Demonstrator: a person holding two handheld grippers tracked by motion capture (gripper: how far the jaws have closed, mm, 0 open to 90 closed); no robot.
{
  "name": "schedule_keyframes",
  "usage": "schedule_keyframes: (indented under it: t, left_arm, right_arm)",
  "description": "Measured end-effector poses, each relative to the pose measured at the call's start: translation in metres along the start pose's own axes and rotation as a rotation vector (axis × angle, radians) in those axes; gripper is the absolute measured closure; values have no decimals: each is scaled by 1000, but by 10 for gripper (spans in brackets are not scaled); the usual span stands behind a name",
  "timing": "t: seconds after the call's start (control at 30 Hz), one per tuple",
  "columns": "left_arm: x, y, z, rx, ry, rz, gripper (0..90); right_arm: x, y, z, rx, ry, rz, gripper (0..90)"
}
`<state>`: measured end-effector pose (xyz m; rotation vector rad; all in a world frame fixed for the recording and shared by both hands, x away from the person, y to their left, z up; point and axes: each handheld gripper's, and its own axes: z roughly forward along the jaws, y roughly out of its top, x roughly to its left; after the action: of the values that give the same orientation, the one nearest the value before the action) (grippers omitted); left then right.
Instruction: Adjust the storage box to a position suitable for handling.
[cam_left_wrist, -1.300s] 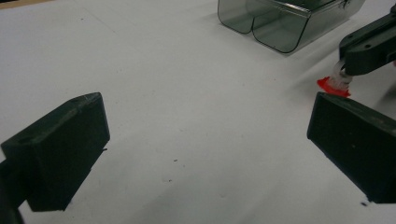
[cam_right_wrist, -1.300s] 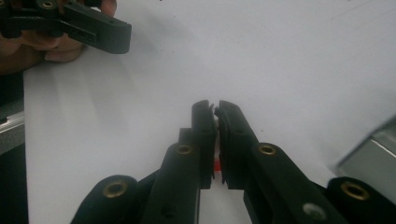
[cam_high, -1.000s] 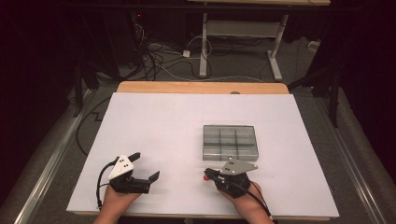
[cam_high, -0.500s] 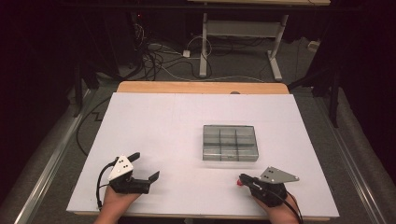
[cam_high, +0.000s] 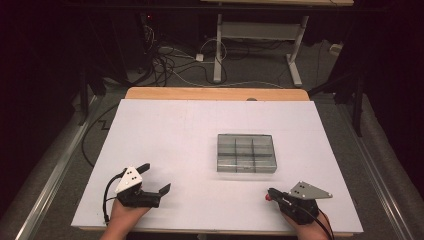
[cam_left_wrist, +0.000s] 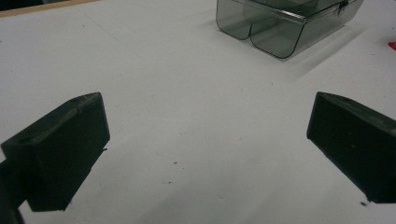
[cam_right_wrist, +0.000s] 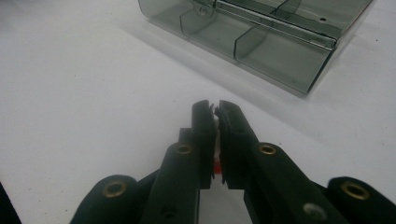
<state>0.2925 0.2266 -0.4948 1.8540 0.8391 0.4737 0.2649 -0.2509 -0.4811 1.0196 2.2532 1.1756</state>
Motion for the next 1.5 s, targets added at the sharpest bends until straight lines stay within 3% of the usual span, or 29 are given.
schedule_keyframes:
  t: [0.27,0.33,0.47,0.77,0.93,0.97,1.1,1.3,1.5]
  left_arm:
    - [0,0,0,1,-1,-3,0]
    - [0,0,0,1,-1,-2,0]
    - [0,0,0,3,-2,-1,9]
    - [1,0,-1,-7,-22,-7,99]
    - [2,-1,-1,-9,-31,-9,181]
    - [2,-1,-1,-10,-32,-8,181]
    - [1,-1,-1,-11,-25,-7,310]
    - [3,0,-1,-8,-2,-29,472]
    - [0,0,1,9,20,-20,591]
  right_arm:
    - [0,-1,0,4,6,1,860]
    - [0,-1,0,5,11,5,817]
    - [-3,1,-5,-46,46,21,781]
    - [-14,3,-16,-98,14,61,771]
    - [-25,0,-18,-111,-74,103,864]
    - [-25,0,-18,-111,-74,103,864]
    - [-31,-3,-17,-112,-133,133,891]
    - [-36,-5,-17,-105,-148,128,900]
    - [-42,-8,-18,-93,-141,162,900]
